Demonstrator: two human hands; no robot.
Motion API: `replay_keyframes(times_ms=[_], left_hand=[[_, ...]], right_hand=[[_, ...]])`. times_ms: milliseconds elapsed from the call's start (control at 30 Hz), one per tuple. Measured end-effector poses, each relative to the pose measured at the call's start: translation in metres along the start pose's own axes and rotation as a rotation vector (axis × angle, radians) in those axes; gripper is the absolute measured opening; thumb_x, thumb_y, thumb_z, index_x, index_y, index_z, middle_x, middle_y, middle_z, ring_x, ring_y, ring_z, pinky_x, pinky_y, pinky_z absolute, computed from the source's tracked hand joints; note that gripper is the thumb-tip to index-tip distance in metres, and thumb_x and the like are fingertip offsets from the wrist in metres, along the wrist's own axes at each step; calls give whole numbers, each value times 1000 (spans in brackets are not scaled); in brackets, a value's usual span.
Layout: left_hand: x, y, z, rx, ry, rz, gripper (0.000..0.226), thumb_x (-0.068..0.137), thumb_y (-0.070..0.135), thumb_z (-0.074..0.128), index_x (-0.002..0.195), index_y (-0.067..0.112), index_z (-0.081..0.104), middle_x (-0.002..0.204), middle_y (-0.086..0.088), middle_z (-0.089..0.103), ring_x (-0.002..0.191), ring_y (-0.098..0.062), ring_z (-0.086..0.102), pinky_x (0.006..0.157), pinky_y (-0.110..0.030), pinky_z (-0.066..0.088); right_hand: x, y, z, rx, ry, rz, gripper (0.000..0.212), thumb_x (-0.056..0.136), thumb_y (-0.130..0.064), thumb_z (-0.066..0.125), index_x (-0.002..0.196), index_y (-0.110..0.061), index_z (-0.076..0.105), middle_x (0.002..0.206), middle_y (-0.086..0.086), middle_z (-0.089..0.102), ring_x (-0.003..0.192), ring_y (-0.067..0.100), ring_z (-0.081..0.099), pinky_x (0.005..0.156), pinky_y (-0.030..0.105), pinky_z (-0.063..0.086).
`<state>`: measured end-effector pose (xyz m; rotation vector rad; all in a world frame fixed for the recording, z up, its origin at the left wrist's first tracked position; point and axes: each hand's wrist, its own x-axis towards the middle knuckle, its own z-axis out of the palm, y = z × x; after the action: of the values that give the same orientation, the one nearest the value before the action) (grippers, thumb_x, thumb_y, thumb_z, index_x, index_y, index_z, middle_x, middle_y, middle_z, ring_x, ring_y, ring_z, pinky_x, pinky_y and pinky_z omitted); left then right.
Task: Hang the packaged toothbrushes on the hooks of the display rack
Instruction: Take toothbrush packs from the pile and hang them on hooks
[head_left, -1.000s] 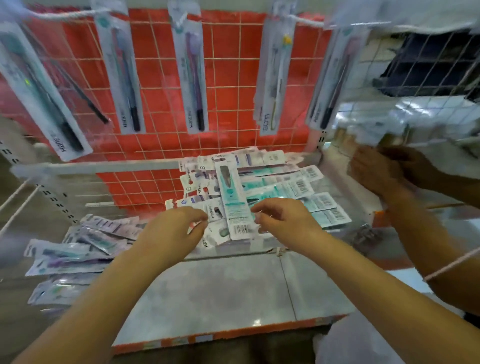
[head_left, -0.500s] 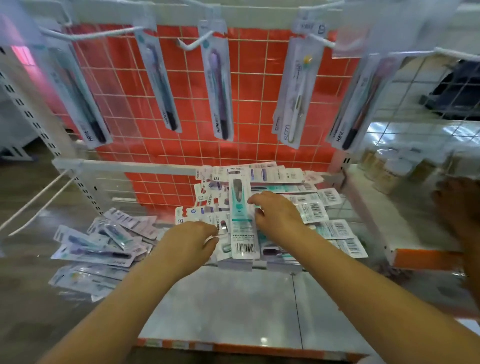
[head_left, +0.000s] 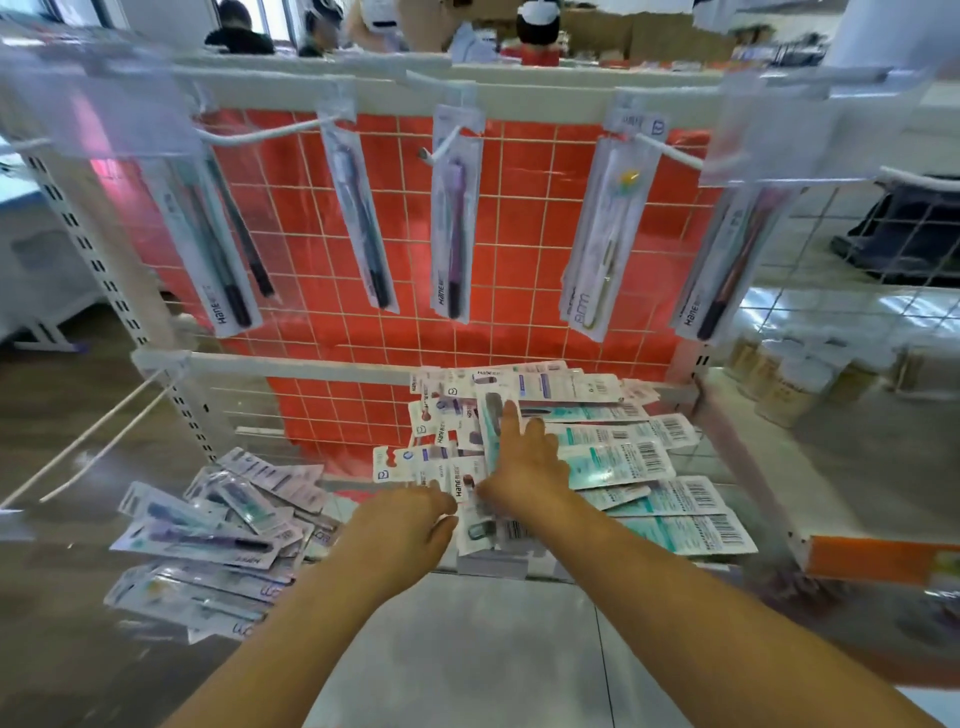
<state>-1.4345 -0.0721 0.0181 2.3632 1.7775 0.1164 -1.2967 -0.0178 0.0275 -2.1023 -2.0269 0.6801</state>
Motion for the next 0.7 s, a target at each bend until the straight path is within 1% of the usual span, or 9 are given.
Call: replay_keyframes(times_ms=[67, 167, 233, 300, 400, 500, 567, 633, 700], left_hand=[[1, 0, 0, -9, 16, 18, 29, 97, 31, 39, 115, 22, 60, 114, 0, 63, 105, -19, 57, 86, -31, 47], [-2, 0, 1, -2, 39, 39, 30, 97, 32, 39, 116, 21, 60, 114, 0, 62, 105, -18, 56, 86, -28, 46], [-2, -1, 3, -13, 42, 47, 30, 97, 32, 39, 117, 22, 60, 115, 0, 62, 105, -18, 56, 86, -27, 46], [-2, -2, 3, -37, 50, 49, 30, 97, 32, 39, 118, 23, 60, 116, 1, 63, 106, -17, 57, 87, -27, 46], [-1, 1, 4, -122, 59, 54, 29, 97, 30, 41, 117, 23, 62, 115, 2, 64, 103, -16, 58, 87, -28, 47], [-2, 5, 5, -249, 67, 56, 28, 96, 27, 43, 114, 23, 64, 114, 6, 65, 100, -12, 58, 85, -24, 46], [-1, 7, 5, -313, 87, 63, 27, 96, 28, 44, 115, 23, 64, 115, 8, 65, 99, -7, 57, 85, -21, 44], [-1, 7, 5, -363, 103, 68, 28, 96, 29, 45, 117, 24, 63, 115, 10, 64, 94, -2, 55, 83, -16, 41], [-1, 8, 4, -424, 120, 59, 29, 96, 31, 46, 120, 25, 61, 110, 13, 64, 90, 1, 52, 81, -13, 39]], right_hand=[[1, -2, -2, 51, -17, 29, 101, 79, -23, 70, 147, -28, -4, 145, 11, 20, 132, 32, 26, 101, 47, 36], [3, -3, -4, 108, -3, 85, 90, 81, -17, 67, 147, -24, 6, 145, 11, 22, 131, 33, 28, 100, 45, 39], [6, -2, -3, 149, 23, 112, 74, 82, -15, 63, 143, -19, 21, 141, 11, 31, 128, 32, 35, 100, 44, 41], [6, 2, -1, 195, 45, 101, 54, 82, -12, 62, 132, -14, 41, 129, 11, 47, 116, 31, 47, 96, 42, 46], [-1, 9, -3, 263, 106, 43, 35, 84, -7, 58, 119, -8, 53, 114, 13, 57, 102, 31, 55, 81, 33, 47], [-11, 16, -11, 352, 175, 0, 27, 87, -1, 49, 113, -3, 55, 102, 13, 57, 85, 25, 51, 61, 24, 38], [-17, 19, -18, 481, 195, -3, 25, 87, 2, 46, 108, -4, 58, 94, 9, 57, 75, 20, 48, 50, 20, 34], [-25, 22, -26, 666, 190, 5, 26, 84, 7, 45, 97, -8, 61, 84, 4, 59, 72, 18, 54, 51, 18, 43], [-32, 25, -33, 848, 146, 25, 32, 82, 11, 45, 91, -12, 64, 82, 2, 62, 79, 22, 61, 59, 23, 50]])
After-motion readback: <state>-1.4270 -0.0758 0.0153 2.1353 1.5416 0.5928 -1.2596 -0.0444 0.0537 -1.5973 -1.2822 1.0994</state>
